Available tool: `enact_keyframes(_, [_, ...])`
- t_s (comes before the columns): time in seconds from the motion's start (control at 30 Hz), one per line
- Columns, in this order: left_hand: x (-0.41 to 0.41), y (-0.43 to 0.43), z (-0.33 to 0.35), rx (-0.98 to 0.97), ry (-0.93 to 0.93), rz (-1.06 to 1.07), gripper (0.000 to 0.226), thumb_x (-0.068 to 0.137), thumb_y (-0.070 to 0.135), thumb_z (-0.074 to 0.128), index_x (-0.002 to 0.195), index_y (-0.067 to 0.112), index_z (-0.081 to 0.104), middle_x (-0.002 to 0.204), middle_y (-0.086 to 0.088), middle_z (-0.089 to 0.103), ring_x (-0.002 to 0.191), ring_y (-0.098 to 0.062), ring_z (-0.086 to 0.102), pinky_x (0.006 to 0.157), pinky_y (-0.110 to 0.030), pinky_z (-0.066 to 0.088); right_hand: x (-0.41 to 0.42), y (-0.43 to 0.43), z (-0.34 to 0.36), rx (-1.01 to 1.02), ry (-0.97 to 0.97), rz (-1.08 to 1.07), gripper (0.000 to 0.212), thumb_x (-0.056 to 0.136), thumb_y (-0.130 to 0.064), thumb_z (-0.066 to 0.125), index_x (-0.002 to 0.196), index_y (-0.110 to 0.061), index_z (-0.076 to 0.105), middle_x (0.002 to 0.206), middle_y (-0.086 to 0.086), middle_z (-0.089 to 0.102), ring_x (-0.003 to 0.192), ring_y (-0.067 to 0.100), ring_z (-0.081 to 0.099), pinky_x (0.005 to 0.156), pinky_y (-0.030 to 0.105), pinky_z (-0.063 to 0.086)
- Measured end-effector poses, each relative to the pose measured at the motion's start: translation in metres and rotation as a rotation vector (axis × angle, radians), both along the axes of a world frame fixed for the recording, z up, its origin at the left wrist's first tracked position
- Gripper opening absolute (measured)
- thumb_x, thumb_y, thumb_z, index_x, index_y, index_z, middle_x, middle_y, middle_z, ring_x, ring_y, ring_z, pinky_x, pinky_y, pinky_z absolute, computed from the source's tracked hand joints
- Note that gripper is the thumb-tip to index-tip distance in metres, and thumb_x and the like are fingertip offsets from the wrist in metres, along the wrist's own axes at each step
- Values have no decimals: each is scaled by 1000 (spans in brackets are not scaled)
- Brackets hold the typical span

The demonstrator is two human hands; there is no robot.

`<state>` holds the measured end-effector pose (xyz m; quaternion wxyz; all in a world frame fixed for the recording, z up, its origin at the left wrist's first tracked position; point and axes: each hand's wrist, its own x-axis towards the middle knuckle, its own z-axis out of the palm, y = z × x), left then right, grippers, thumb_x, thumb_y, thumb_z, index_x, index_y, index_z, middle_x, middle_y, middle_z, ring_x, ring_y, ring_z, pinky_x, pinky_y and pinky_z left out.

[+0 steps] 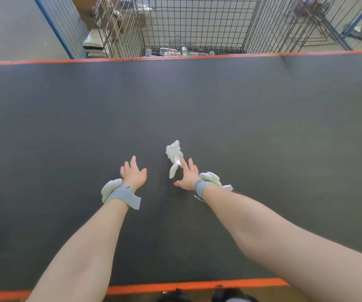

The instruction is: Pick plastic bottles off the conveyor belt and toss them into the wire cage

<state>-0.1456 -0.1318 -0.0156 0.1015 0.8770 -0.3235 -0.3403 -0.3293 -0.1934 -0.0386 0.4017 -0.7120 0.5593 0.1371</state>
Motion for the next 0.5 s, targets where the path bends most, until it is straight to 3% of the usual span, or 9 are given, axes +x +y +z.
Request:
enact_keyframes(0.13, [-7,13,4,59,23,-31,67,99,31,43,154,26,5,161,-8,-1,148,-29,-6,118,-47,7,-7,10,5,51,85,117,104,87,-31,68,153,-34,-12,162,3,-16,149,33,-7,120,49,9])
enact_keyframes(0.27, [-1,23,12,56,30,-32,69,99,32,44,154,23,4,161,-10,-2,148,-30,-7,120,-44,5,2,11,13,-47,49,119,105,84,-32,70,154,-35,-8,160,4,-21,149,33,-10,120,49,11])
enact_keyframes(0.5, [28,50,21,50,-67,27,79,95,35,51,154,26,0,161,-6,-10,148,-27,-14,118,-52,4,29,19,17,-124,33,224,97,84,-39,65,152,-44,-5,161,-1,-20,148,30,-18,119,54,11])
